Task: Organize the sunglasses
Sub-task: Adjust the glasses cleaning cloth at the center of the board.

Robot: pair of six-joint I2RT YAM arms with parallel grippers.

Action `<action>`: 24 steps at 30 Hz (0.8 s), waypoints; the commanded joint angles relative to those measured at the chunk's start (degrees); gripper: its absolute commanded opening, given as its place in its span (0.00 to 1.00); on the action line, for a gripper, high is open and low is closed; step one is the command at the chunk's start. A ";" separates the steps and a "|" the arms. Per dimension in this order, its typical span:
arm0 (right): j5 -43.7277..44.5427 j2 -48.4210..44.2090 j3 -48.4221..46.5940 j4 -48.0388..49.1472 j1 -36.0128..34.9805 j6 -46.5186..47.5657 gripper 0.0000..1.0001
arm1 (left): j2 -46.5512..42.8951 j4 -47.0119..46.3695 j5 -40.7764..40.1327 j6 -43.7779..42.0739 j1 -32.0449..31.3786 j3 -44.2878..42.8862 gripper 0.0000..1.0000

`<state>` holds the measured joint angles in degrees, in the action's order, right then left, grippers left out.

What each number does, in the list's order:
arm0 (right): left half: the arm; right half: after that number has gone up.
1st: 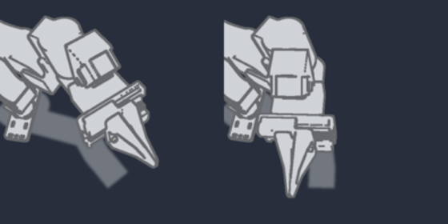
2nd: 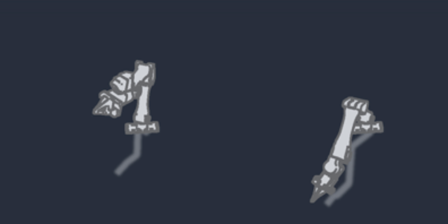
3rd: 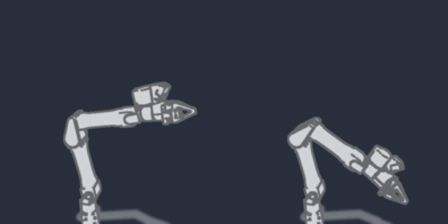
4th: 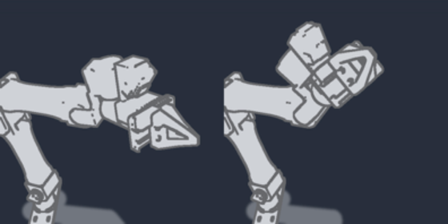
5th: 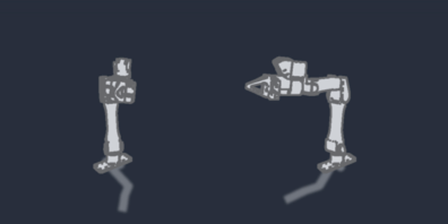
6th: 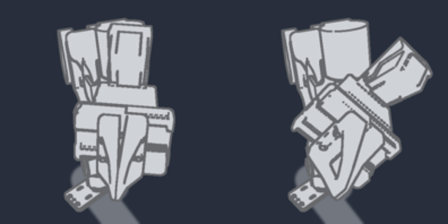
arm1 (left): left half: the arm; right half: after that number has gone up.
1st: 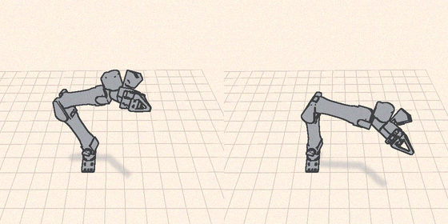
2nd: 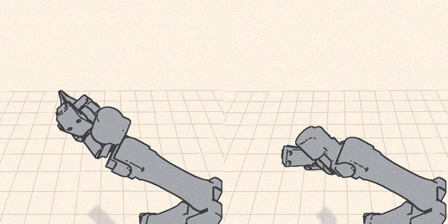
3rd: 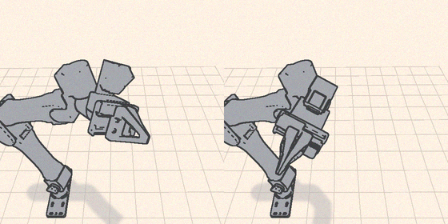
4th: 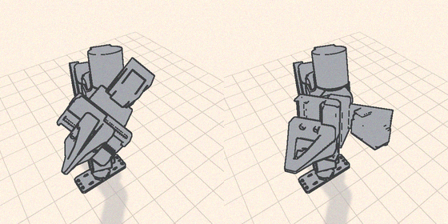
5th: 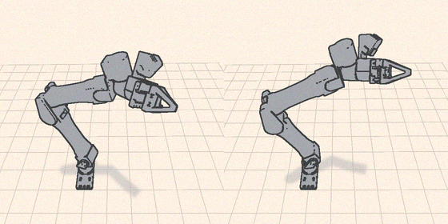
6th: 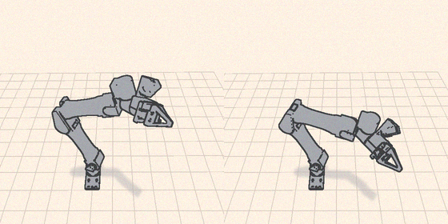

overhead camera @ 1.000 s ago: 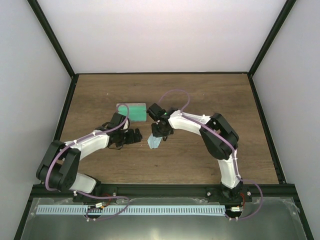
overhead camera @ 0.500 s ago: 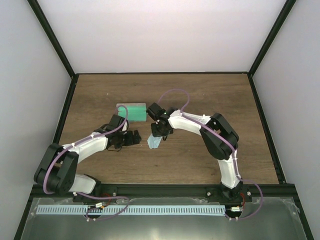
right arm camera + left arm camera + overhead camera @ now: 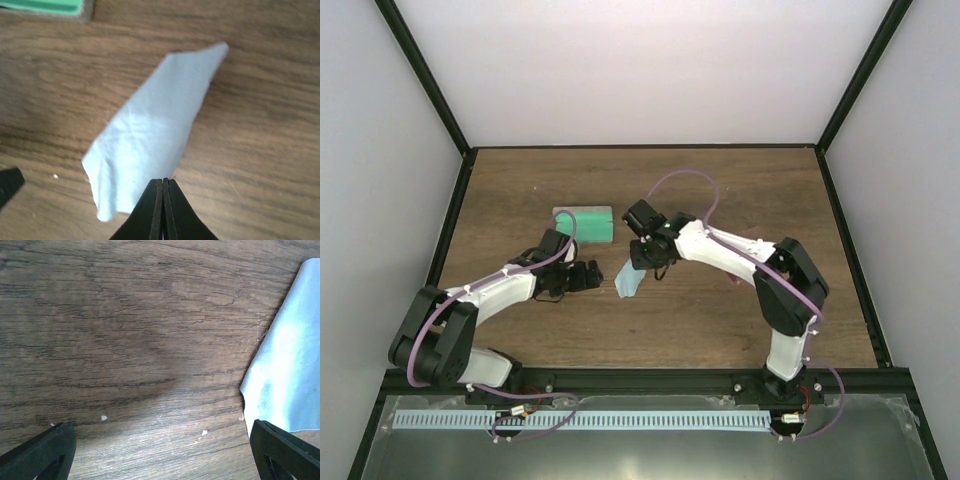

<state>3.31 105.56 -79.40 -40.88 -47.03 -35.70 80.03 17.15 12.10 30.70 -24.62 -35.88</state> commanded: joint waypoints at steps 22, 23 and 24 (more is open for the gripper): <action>3.77 -13.64 19.65 1.87 -0.17 -9.01 0.24 | 0.36 0.78 6.17 -2.42 0.28 -3.25 0.98; 3.88 -13.42 18.63 1.72 -0.17 -8.76 0.24 | 0.30 0.76 6.18 -2.36 0.28 -3.15 0.98; 3.55 -12.94 17.78 1.80 -0.17 -8.46 0.22 | 0.27 0.78 6.18 -2.27 0.28 -3.08 0.98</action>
<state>5.15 93.06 -56.82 -39.46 -47.03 -44.42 81.69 17.26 17.34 29.28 -24.47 -38.70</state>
